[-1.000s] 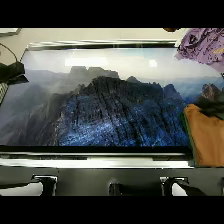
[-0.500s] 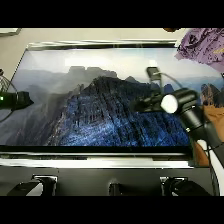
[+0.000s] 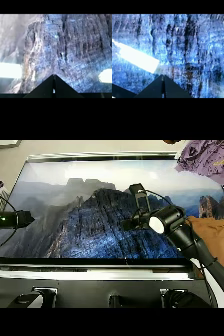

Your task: Fold the clothes and pants, and hang the long-sleeved shirts on hangers.

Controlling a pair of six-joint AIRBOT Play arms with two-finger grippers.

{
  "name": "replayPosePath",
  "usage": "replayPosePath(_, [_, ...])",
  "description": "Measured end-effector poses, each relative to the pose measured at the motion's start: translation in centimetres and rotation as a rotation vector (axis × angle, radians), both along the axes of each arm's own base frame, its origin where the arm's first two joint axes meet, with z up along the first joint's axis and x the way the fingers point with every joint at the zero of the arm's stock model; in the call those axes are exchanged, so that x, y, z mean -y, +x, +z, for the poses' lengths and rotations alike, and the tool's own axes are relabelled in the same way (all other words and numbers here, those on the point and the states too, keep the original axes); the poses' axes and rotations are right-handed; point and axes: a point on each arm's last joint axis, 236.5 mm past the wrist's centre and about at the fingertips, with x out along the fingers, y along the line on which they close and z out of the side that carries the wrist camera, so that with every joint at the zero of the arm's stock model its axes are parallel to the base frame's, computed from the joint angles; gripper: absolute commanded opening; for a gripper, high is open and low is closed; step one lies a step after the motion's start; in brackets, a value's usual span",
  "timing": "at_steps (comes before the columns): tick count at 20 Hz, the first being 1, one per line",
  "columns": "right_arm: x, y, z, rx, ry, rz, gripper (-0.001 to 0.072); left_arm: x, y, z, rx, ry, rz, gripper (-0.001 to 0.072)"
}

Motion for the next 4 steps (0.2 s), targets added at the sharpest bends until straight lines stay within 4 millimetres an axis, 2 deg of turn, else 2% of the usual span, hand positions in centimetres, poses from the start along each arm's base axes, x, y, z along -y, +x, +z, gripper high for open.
replayPosePath(4, [-0.03,-0.05,-0.01,0.001,-0.004,0.003,0.0031,0.0,0.0,-0.02,0.002,0.0,0.001,0.0019])
